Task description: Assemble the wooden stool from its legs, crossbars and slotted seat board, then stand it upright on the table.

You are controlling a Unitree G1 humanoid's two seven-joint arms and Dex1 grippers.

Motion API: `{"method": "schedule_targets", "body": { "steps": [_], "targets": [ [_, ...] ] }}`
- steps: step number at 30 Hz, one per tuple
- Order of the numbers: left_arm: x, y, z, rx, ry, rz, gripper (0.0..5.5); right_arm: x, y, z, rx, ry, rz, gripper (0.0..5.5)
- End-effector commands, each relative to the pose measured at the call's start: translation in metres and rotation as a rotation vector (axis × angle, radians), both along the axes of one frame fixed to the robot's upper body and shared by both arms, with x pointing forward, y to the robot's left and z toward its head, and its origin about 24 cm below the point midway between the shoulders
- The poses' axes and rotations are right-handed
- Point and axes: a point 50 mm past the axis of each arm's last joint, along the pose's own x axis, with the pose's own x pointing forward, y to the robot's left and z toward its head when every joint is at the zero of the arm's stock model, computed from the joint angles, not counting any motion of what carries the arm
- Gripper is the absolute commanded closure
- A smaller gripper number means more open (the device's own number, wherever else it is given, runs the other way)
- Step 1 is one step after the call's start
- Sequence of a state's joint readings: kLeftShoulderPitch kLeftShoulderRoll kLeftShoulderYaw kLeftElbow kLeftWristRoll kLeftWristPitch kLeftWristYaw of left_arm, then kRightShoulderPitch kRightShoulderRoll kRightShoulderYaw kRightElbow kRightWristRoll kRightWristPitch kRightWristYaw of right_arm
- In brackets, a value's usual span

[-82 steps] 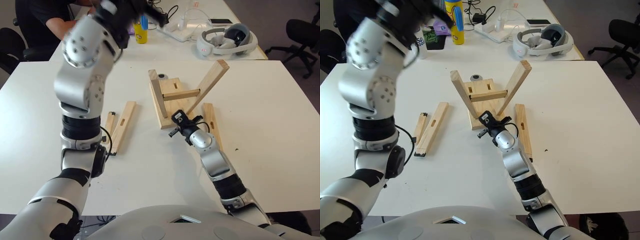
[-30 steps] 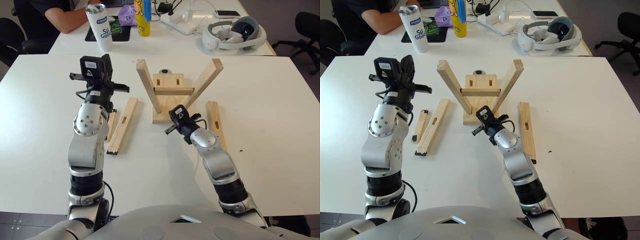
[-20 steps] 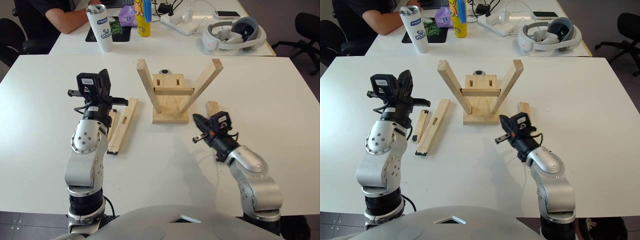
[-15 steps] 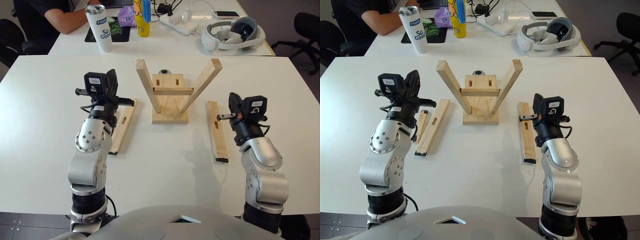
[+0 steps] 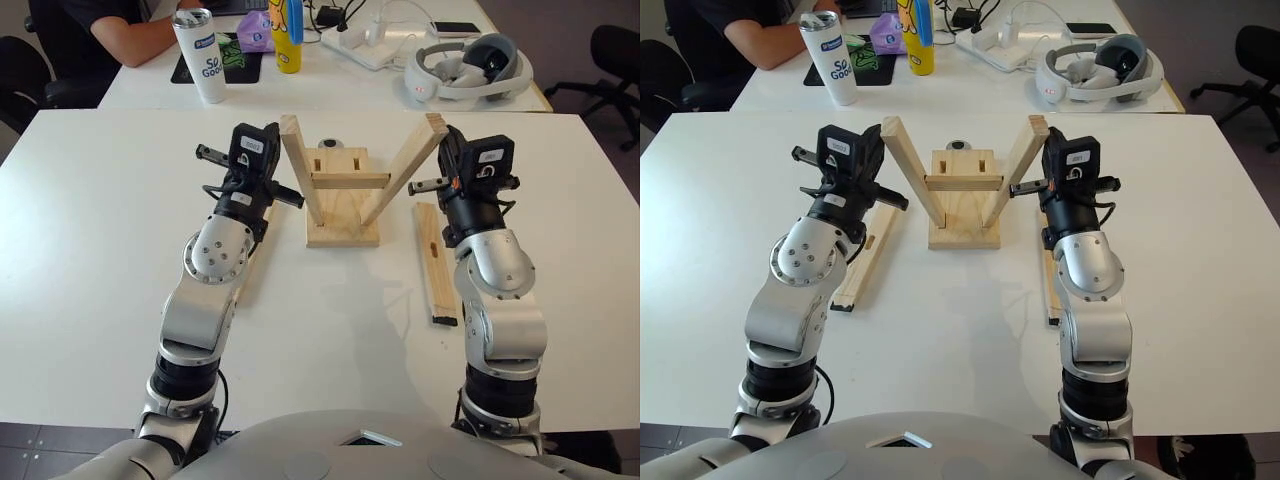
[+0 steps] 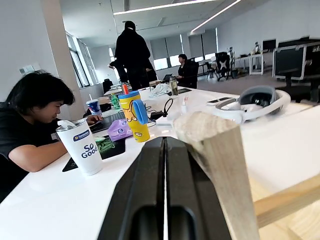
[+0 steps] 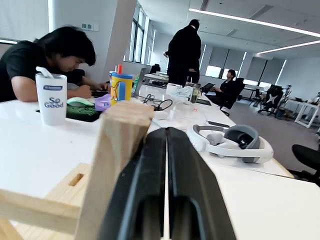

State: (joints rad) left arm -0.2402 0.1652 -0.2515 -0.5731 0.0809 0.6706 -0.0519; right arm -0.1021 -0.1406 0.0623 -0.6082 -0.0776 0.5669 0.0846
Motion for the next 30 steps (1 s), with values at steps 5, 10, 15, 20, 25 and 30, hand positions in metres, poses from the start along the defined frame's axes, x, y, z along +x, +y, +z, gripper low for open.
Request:
{"method": "schedule_targets", "body": {
  "steps": [5,10,15,20,25,30],
  "targets": [
    [-0.001,0.035,-0.035,0.006,0.226,0.187,5.49,0.005,-0.009,-0.026,-0.017,0.174,-0.048,5.50],
    [-0.003,0.068,-0.025,-0.069,0.145,0.388,5.49,0.004,-0.041,-0.029,0.018,0.190,-0.241,5.50],
    [0.000,0.047,0.000,-0.052,-0.024,0.263,5.49,0.008,-0.027,-0.005,0.069,0.038,-0.143,5.50],
    [-0.001,-0.003,-0.030,0.107,0.164,-0.047,5.49,0.004,0.017,-0.016,-0.023,0.085,0.128,5.50],
    [-0.004,0.016,-0.051,0.144,0.298,0.043,5.49,0.005,-0.010,-0.041,-0.061,0.224,-0.028,5.50],
    [-0.008,0.034,-0.065,0.138,0.373,0.108,5.49,0.011,-0.021,-0.055,-0.043,0.268,-0.021,5.50]
  ]
}}
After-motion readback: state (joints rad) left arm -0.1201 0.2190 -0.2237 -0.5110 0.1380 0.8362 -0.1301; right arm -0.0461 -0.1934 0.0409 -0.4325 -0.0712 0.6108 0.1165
